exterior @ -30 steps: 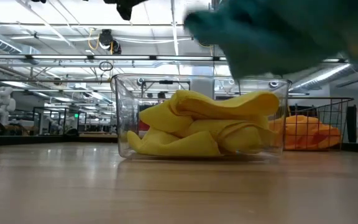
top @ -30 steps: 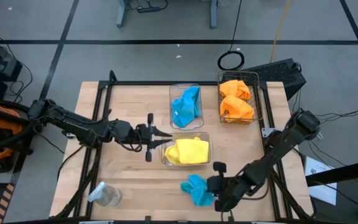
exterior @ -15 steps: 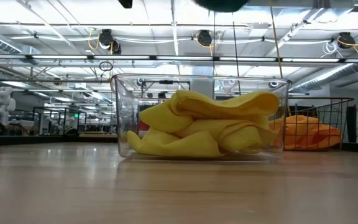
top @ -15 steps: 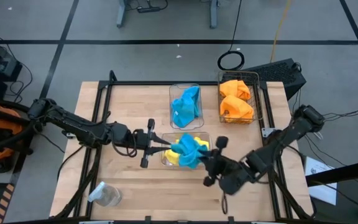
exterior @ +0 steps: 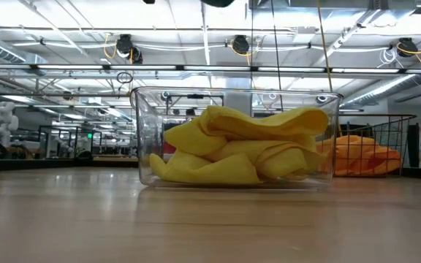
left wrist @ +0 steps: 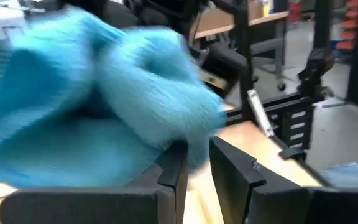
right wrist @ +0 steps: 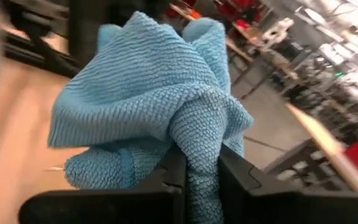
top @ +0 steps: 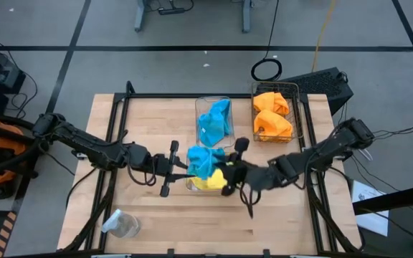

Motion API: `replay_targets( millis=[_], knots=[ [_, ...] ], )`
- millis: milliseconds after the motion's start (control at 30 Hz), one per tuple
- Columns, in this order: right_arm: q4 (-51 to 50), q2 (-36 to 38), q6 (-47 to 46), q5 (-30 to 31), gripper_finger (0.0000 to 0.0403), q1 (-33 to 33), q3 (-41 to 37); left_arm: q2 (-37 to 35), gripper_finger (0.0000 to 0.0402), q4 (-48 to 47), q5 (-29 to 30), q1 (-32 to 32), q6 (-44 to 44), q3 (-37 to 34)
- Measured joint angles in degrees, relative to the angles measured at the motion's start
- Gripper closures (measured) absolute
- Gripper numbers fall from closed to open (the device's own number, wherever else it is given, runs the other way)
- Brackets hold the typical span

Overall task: Sort microfiber towel by color & place in baskets
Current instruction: Put the blue microfiber towel into the top transparent bin

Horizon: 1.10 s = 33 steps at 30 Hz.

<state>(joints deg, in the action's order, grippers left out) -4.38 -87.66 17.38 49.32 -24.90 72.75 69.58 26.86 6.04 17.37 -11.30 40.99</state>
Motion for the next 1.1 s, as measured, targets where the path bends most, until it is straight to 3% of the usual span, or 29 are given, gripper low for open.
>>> replay_targets(
  millis=[167,300,533,733,833,1100],
  knots=[
    [-1.5,2.9,3.7,0.2,0.0365,6.0,0.0,0.0,0.0329,-5.7,4.2,-0.1,1.8,0.0],
    [-7.5,4.6,-0.8,-0.7,0.0365,12.3,0.0,-0.1,0.0329,-12.0,4.2,0.0,0.7,0.0],
    [-20.4,3.4,-16.7,-15.5,0.0364,25.2,0.0,-0.1,0.0329,-12.8,6.2,-0.1,-0.1,0.0],
    [-24.3,-1.3,-24.9,-18.3,0.0364,33.1,0.0,-0.1,0.0329,-12.4,8.3,-0.1,-0.7,0.3],
    [-24.7,-4.8,-25.9,-18.4,0.0364,35.6,0.0,-0.1,0.0329,-12.4,8.5,-0.1,-1.2,0.3],
    [-23.7,-15.1,-26.8,-25.7,0.0364,40.0,0.0,-0.1,0.0329,-12.5,9.1,-0.1,-1.1,0.3]
  ],
)
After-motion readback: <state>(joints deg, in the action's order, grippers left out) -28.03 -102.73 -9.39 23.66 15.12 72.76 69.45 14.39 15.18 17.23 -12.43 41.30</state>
